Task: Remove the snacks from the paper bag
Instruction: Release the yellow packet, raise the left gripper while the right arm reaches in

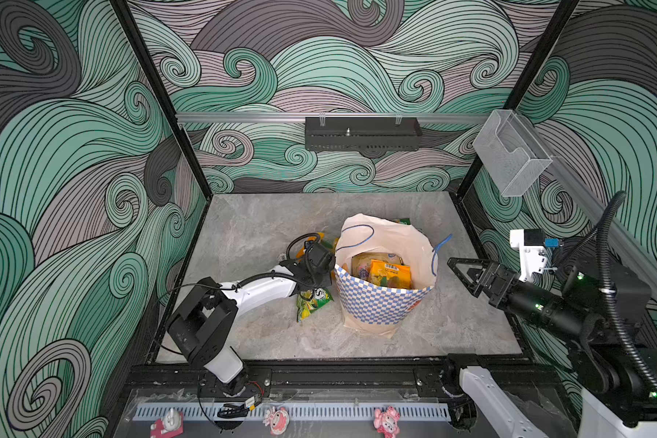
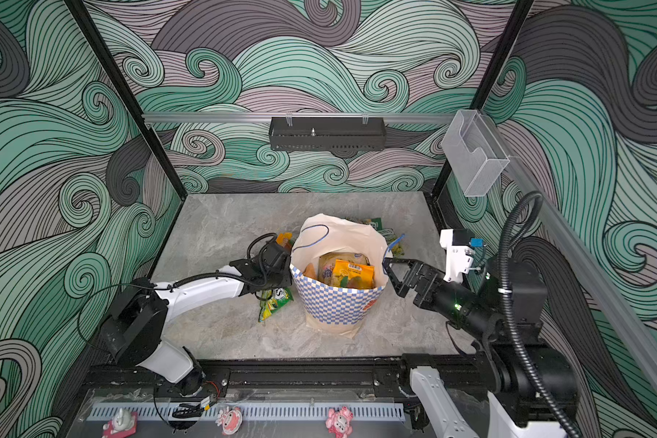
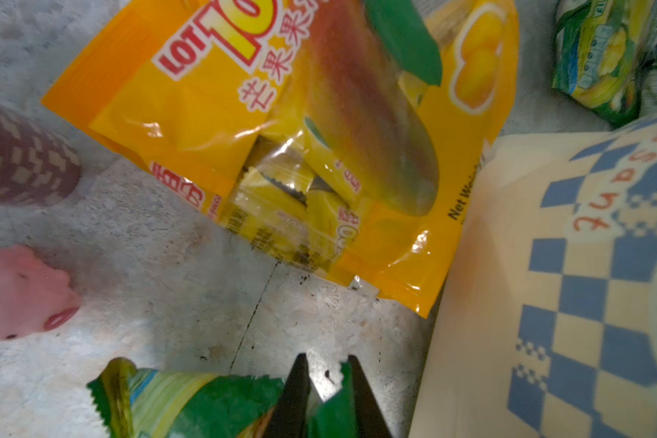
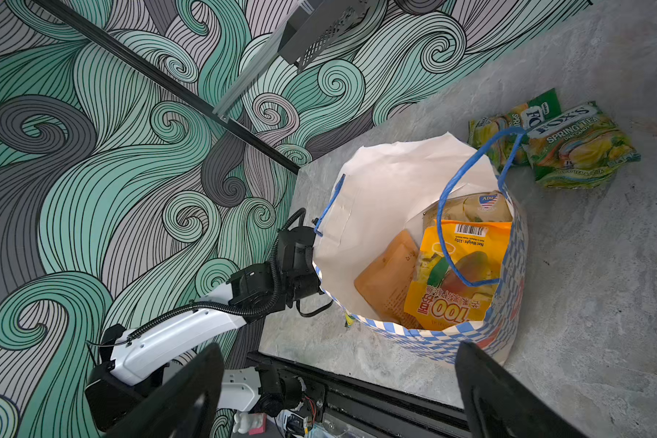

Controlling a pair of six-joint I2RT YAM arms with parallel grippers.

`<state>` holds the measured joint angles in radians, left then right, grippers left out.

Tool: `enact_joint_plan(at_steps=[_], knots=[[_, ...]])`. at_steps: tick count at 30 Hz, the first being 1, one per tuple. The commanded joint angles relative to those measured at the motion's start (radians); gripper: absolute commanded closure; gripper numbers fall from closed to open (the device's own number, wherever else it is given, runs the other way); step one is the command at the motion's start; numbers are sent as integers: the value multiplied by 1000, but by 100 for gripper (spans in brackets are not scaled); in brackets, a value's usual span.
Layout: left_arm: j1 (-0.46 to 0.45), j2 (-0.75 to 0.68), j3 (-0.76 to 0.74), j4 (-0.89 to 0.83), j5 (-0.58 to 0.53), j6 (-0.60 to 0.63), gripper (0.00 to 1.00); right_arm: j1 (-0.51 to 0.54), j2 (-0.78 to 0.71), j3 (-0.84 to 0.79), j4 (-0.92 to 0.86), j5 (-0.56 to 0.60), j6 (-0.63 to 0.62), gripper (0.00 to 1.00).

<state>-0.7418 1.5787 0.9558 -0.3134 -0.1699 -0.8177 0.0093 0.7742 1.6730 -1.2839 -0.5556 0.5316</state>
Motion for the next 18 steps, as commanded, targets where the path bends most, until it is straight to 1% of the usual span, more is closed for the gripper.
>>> enact_joint_plan(at_steps=[1, 6, 9, 12, 14, 15, 18], knots=[[8, 10, 48, 13, 11, -2, 69, 6, -6, -6, -6, 16, -13, 5], [9, -15, 62, 1, -15, 10, 64, 6, -3, 1, -11, 21, -21, 5], [11, -52, 83, -26, -27, 22, 57, 6, 3, 10, -20, 27, -32, 5], [12, -120, 95, -47, -58, 40, 43, 7, 14, 24, -35, 31, -44, 4], [16, -176, 100, -64, -83, 55, 37, 6, 25, 32, -44, 30, -50, 5], [19, -213, 106, -79, -97, 61, 35, 7, 30, 37, -46, 28, -53, 5], [25, -327, 125, -117, -139, 79, 34, 6, 55, 67, -56, 21, -70, 5]])
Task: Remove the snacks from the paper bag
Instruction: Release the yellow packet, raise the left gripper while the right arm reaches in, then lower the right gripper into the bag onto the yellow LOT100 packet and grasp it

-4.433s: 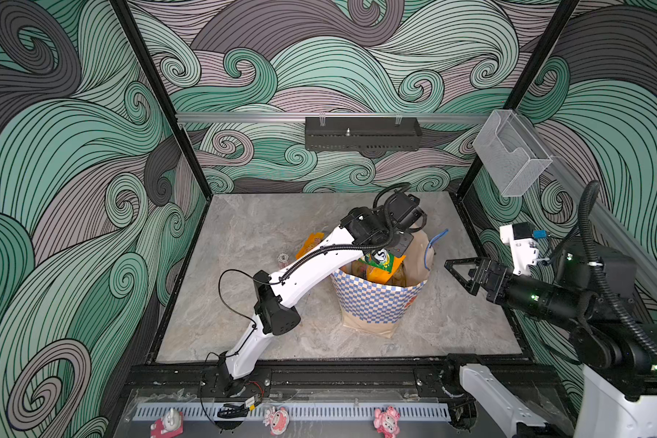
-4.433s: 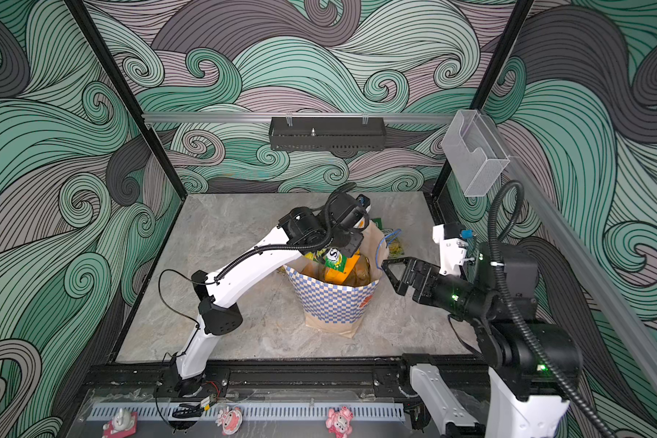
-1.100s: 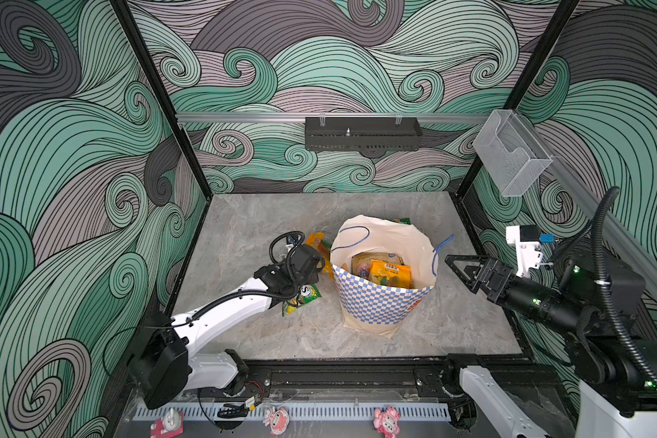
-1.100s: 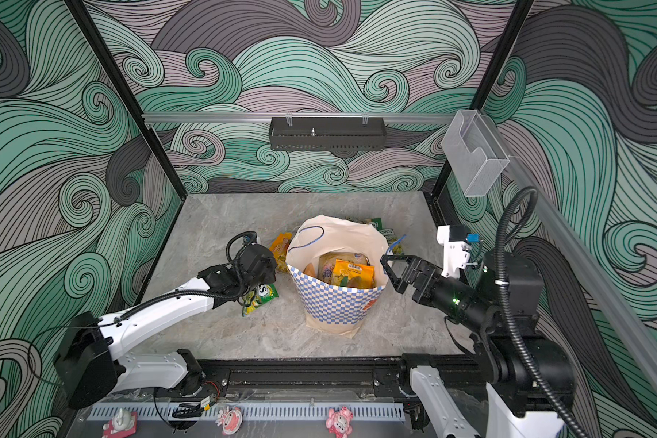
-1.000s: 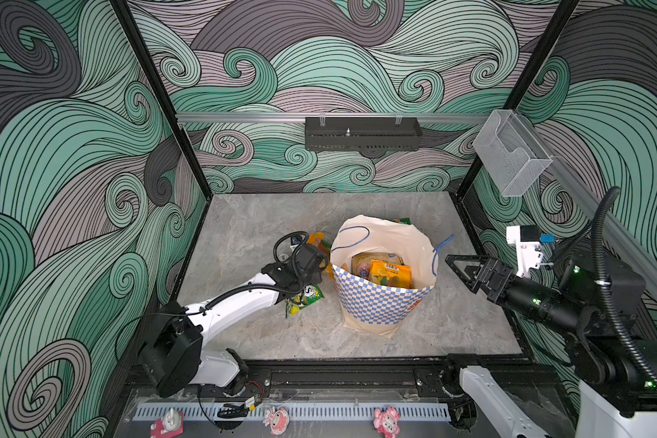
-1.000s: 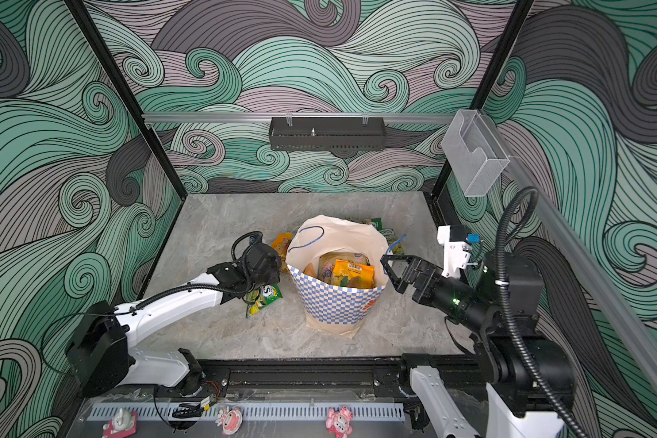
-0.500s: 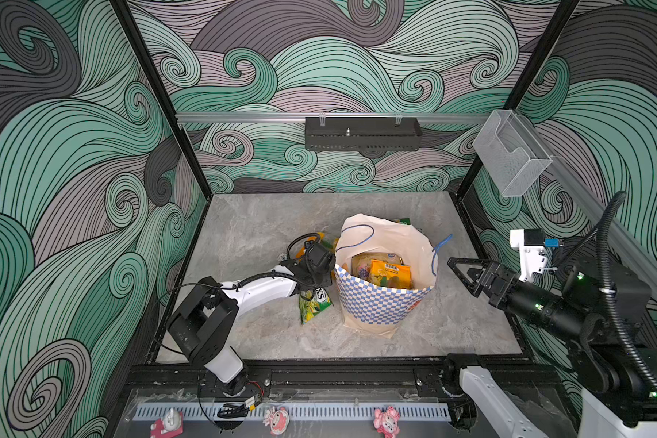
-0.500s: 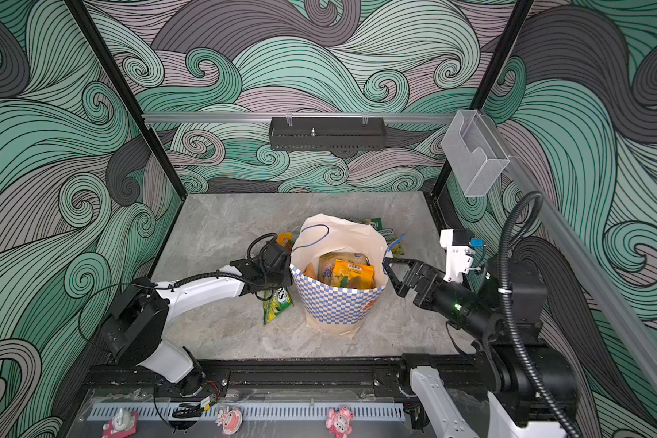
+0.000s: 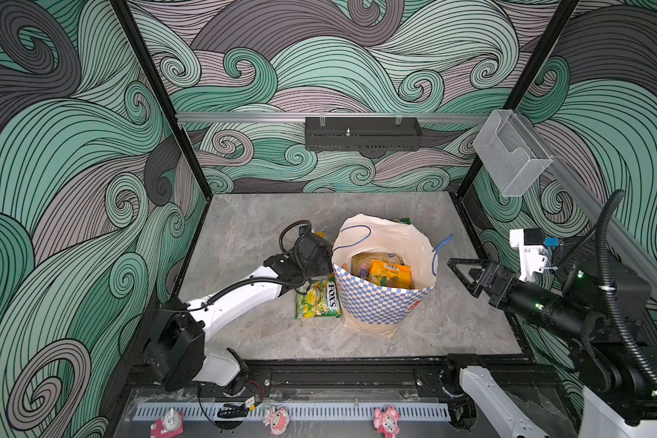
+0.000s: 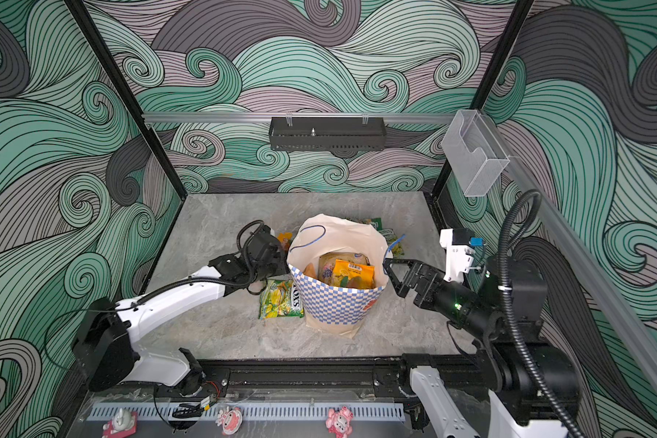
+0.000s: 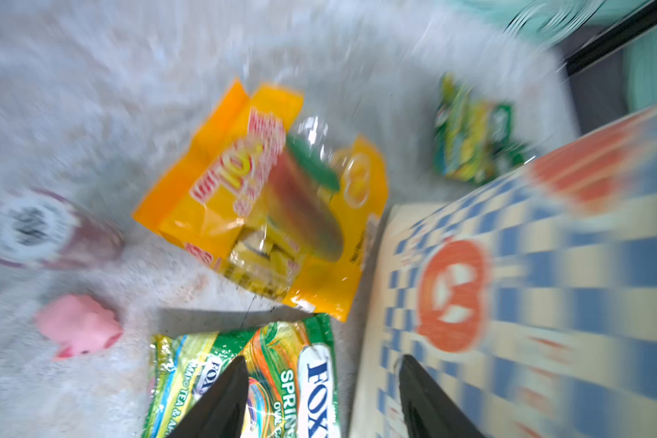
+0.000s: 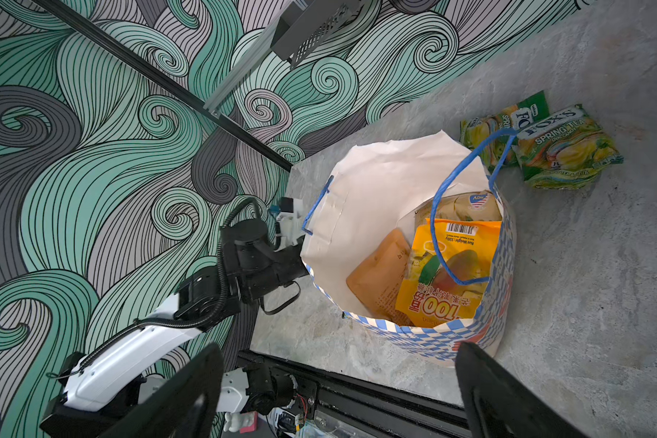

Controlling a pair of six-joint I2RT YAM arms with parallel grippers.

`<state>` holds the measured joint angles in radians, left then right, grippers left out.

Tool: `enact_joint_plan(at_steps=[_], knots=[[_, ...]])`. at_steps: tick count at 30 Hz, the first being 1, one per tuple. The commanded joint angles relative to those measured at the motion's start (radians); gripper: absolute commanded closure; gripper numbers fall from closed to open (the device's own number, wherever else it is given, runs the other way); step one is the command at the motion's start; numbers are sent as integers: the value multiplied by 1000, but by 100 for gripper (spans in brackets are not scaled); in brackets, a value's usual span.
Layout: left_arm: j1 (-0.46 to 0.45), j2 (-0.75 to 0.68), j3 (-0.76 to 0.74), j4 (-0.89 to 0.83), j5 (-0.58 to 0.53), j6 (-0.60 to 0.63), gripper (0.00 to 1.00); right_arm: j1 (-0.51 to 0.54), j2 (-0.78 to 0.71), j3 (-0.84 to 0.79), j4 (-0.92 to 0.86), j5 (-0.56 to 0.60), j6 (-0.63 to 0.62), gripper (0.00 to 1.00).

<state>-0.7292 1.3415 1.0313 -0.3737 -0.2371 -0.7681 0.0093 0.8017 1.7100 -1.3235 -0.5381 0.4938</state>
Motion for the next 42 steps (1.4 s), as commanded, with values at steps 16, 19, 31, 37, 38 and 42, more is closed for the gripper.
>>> enact_joint_plan(at_steps=[16, 19, 31, 37, 38, 42], knots=[[1, -320, 286, -39, 258, 177, 34, 195, 284, 205, -15, 48, -111, 10], [-16, -288, 335, -50, 317, 235, 34, 300, 354, 252, -53, 161, -137, 10], [-35, -280, 412, -163, 462, 505, 31, 553, 565, 205, -109, 487, -150, 10], [-34, -200, 588, -315, 494, 705, 26, 553, 620, 105, -67, 548, -110, 10], [-34, -189, 607, -325, 502, 734, 26, 553, 623, 83, -55, 545, -111, 10], [-33, -155, 651, -352, 530, 837, 24, 554, 626, -25, 24, 534, -91, 11]])
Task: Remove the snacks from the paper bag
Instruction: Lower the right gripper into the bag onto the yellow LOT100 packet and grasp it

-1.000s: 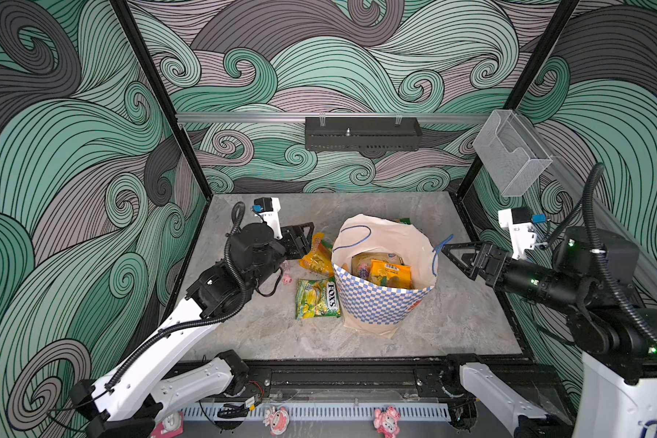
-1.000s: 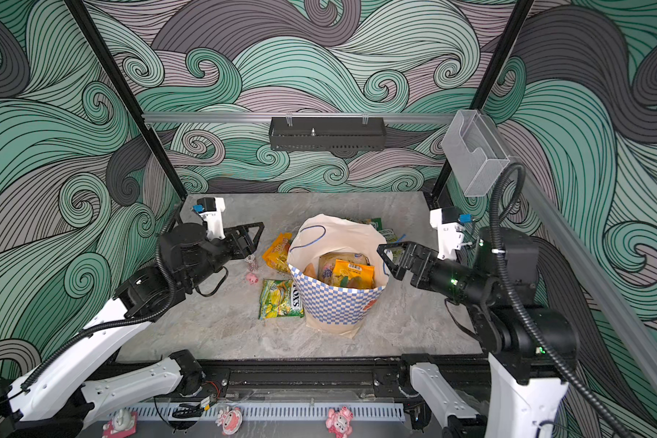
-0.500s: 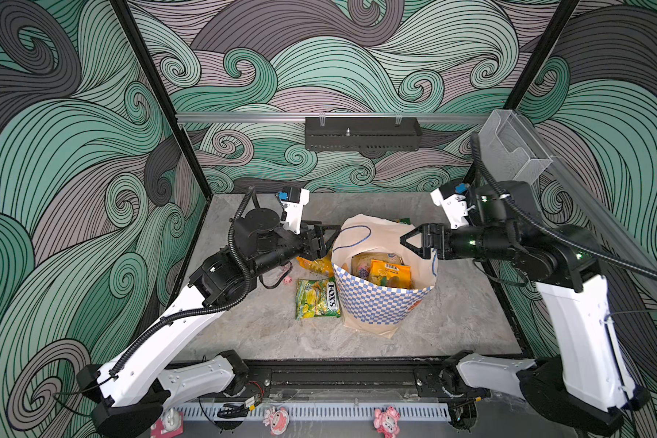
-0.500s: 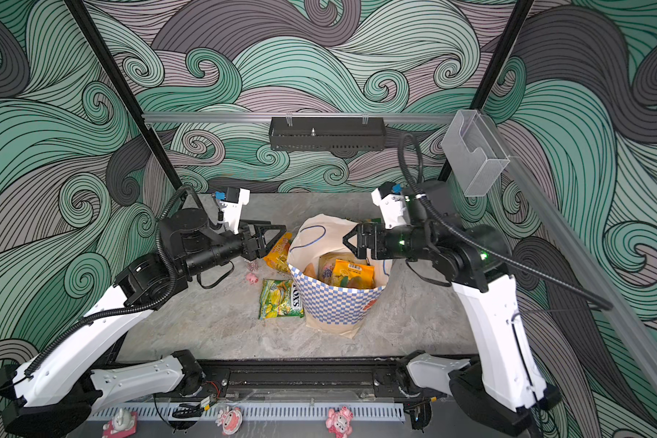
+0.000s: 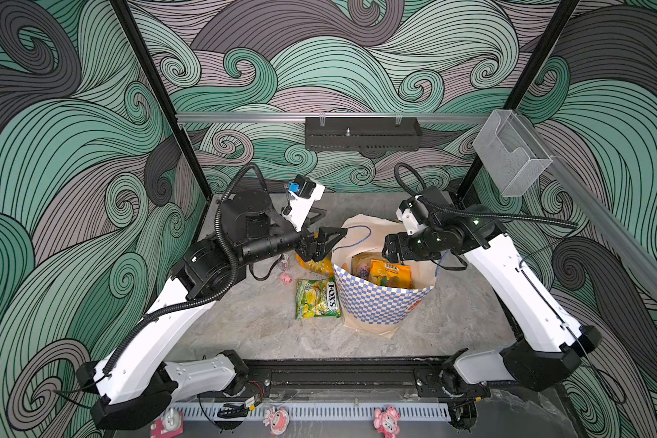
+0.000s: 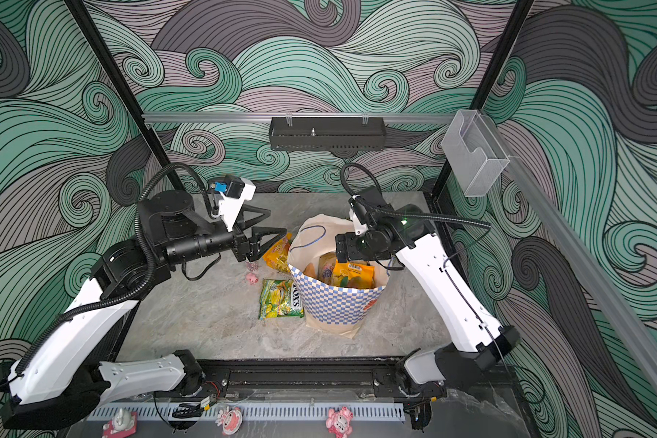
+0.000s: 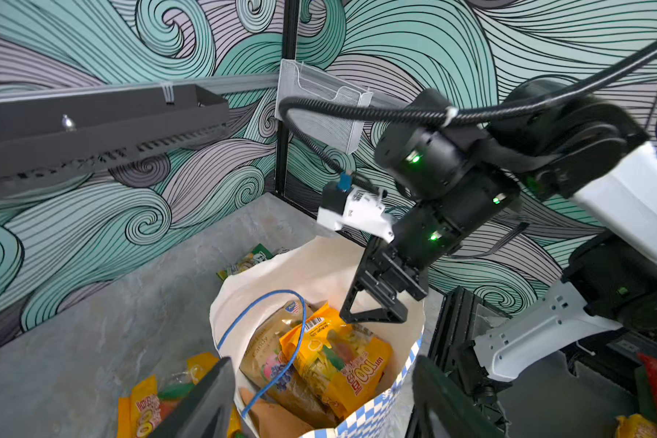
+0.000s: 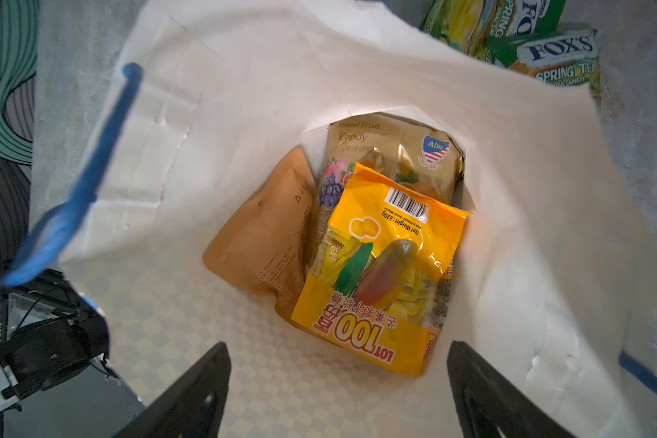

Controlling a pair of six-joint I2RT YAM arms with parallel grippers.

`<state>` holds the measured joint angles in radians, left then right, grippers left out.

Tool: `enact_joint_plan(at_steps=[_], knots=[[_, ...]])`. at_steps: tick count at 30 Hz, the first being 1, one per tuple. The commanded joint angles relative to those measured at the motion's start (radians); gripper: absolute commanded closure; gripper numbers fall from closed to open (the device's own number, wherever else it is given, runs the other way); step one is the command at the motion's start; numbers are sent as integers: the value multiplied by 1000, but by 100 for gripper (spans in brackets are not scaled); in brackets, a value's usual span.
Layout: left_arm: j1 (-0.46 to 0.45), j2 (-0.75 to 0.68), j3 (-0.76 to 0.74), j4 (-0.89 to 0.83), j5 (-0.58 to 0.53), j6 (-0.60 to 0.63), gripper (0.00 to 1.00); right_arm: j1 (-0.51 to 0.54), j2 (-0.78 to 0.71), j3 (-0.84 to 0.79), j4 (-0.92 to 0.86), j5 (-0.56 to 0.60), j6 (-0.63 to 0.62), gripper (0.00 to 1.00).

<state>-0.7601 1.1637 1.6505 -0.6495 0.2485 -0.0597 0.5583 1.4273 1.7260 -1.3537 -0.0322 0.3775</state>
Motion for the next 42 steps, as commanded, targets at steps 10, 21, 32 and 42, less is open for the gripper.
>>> enact_joint_plan(at_steps=[10, 21, 32, 42], knots=[[2, 58, 65, -135, 2, 298, 20, 6, 64, -223, 227, 55, 57, 14], [24, 113, 86, -180, 20, 412, 17, 6, 208, -266, 347, 134, 44, 4], [59, 138, 104, -179, 30, 420, 16, 6, 264, -442, 552, 157, 39, 7], [64, 150, 73, -215, 136, 471, 15, 6, 308, -497, 592, 110, 44, 29]])
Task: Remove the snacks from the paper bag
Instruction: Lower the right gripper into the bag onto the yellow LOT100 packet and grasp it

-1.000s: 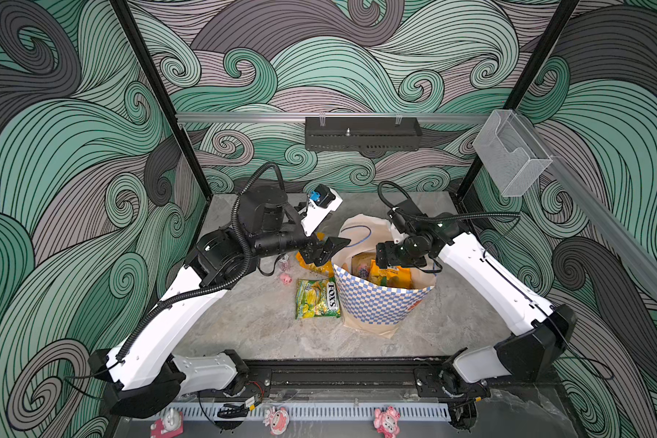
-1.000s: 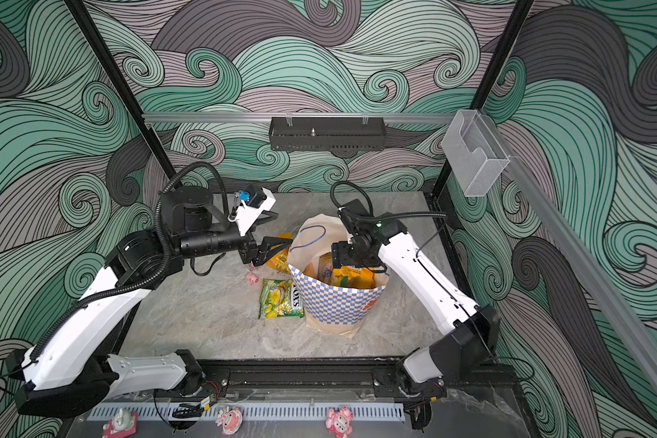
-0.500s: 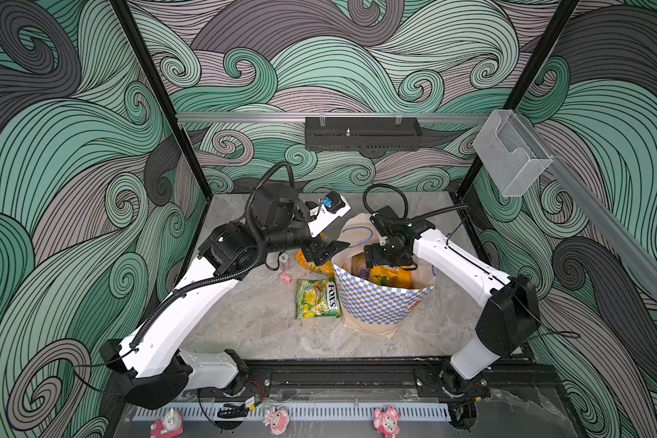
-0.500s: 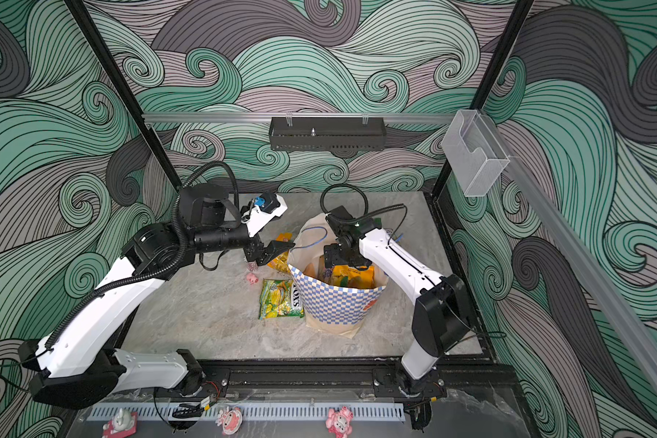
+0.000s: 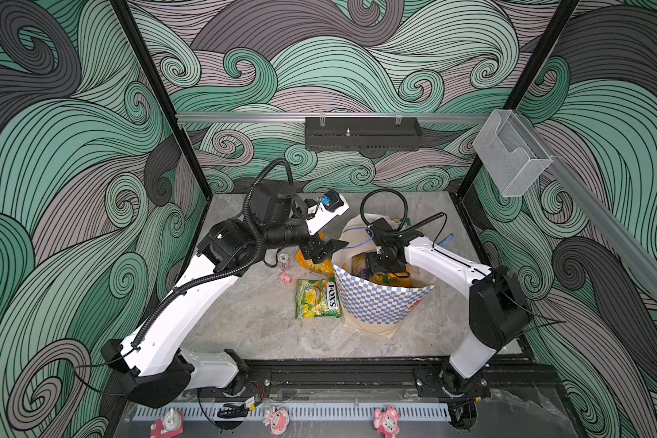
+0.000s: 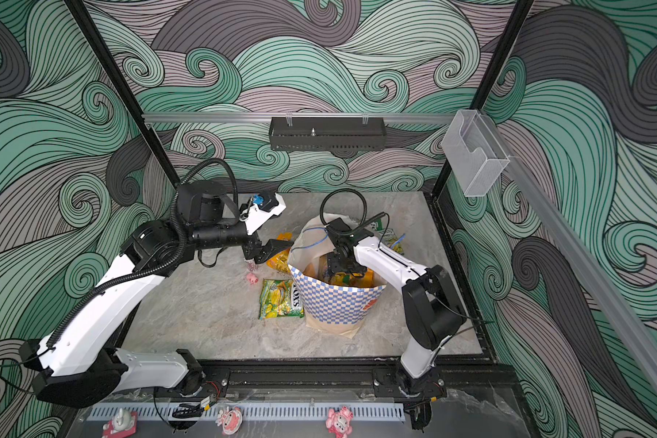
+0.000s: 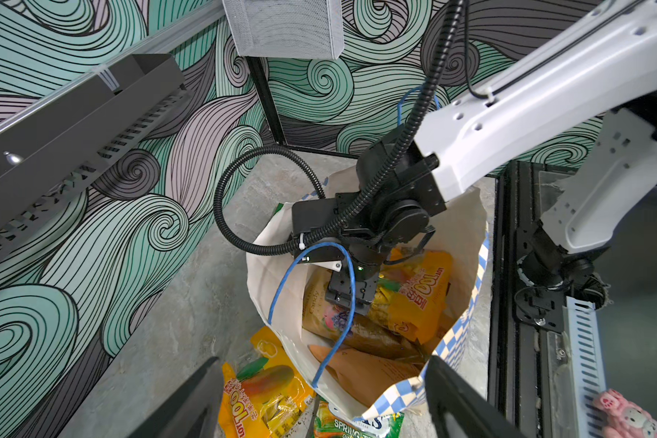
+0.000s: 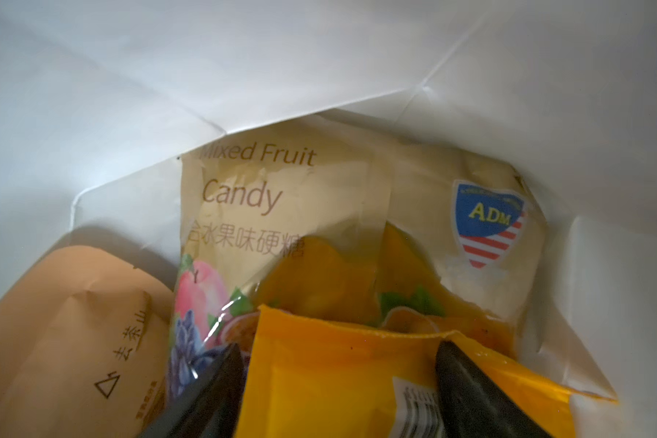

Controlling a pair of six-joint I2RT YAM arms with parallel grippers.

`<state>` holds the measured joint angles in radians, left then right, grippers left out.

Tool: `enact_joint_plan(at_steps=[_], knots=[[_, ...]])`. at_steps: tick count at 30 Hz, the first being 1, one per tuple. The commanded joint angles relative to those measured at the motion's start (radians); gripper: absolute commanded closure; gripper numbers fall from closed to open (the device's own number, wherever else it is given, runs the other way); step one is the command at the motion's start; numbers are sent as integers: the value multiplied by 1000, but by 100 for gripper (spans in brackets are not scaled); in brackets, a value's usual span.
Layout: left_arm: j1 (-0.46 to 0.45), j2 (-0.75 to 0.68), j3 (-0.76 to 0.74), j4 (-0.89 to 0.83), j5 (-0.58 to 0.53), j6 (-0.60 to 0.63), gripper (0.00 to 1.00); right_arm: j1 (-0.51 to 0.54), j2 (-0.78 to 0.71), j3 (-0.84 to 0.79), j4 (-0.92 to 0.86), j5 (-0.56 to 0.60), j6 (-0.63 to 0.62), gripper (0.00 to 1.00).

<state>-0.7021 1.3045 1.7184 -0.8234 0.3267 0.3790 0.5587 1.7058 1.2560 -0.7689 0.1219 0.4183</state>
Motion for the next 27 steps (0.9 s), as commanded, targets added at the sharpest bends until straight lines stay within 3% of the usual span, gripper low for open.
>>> enact_joint_plan(at_steps=[1, 7, 20, 27], knots=[[6, 8, 2, -35, 58, 32, 15, 7, 26, -27, 7, -47, 3, 34], [6, -1, -19, -17, 55, 48, 2, 6, -15, -21, 5, -45, -2, 59], [6, -31, -49, 6, 66, 34, 1, 5, -140, -6, -25, -53, 20, 100], [6, -60, -77, 36, 74, 6, 1, 6, -225, 19, -58, -41, 41, 100]])
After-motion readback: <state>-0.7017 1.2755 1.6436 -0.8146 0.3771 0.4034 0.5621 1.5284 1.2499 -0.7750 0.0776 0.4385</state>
